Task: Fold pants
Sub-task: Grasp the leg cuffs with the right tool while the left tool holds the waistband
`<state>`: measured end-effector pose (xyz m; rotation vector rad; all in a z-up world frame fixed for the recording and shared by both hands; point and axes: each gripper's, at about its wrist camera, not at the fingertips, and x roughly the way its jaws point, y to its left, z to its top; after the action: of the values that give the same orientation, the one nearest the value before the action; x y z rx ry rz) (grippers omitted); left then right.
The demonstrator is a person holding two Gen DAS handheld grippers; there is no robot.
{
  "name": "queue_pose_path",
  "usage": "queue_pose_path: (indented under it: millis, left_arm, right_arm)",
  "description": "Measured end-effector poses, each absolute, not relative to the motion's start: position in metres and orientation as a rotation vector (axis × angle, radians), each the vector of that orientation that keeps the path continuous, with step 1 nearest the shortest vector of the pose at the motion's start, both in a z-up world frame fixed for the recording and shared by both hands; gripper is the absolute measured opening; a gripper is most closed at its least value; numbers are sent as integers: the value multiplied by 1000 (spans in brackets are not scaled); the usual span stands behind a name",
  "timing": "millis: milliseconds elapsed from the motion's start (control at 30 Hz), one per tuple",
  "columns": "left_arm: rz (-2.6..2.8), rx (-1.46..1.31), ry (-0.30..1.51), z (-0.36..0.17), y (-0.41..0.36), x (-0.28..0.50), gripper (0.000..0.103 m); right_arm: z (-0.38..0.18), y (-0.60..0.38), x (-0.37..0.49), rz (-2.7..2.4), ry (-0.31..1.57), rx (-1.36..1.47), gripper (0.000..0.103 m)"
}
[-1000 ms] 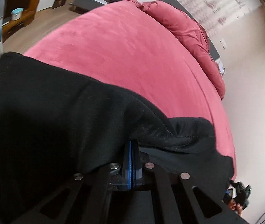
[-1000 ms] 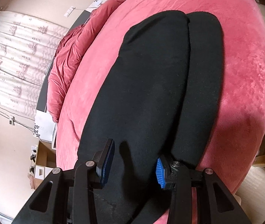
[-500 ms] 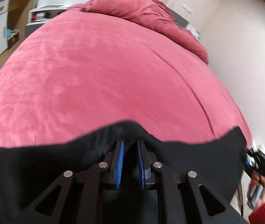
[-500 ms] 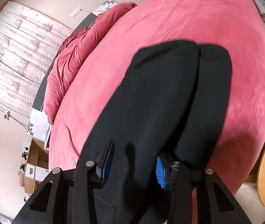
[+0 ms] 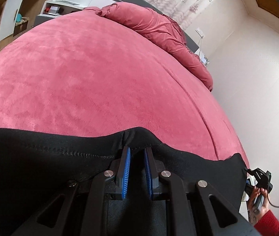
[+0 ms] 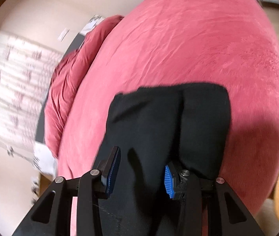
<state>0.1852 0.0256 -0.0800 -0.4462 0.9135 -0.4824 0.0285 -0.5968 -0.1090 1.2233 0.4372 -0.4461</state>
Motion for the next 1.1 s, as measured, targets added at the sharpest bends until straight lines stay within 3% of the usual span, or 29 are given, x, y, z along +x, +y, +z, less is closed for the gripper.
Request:
queue_pose_path:
  millis: [33, 233, 400, 533, 633, 667, 733, 767, 800, 833, 1100]
  left_arm:
    - [-480, -442, 913, -80, 27, 184, 14]
    - [-479, -448, 927, -76, 32, 173, 15]
    - [-500, -480, 954, -82, 39, 169, 15]
    - [-489, -427, 953, -79, 38, 156, 15]
    - [-472, -339, 942, -75, 34, 141, 15]
    - [-464, -317, 937, -73, 33, 136, 16]
    - [-438, -267, 921, -70, 30, 125, 17]
    - [-426, -247, 914, -70, 28, 121, 17]
    - [-414, -228, 907, -69, 26, 119, 18]
    - [-404, -215, 906, -69, 25, 118, 18]
    - [-342, -180, 914, -66, 21, 111, 21]
  right_arm:
    - [-104, -598, 27, -454, 431, 1214, 7]
    - [-51, -578, -3, -421, 369, 1031, 7]
    - [-73, -582, -14, -468, 481, 993, 7]
    - [-105, -590, -14, -496, 547, 1066, 15]
    - [-108, -595, -22, -473, 471, 1159, 30]
    - [-106, -596, -23, -476, 464, 1171, 30]
    - [-95, -598, -22, -460, 464, 1157, 28]
    - [-86, -599, -16, -471, 492, 1126, 24]
    - [-79, -599, -9, -475, 520, 1104, 14]
    - [-71, -599, -1, -463, 539, 1089, 12]
    - [-17, -594, 5, -308, 299, 987, 10]
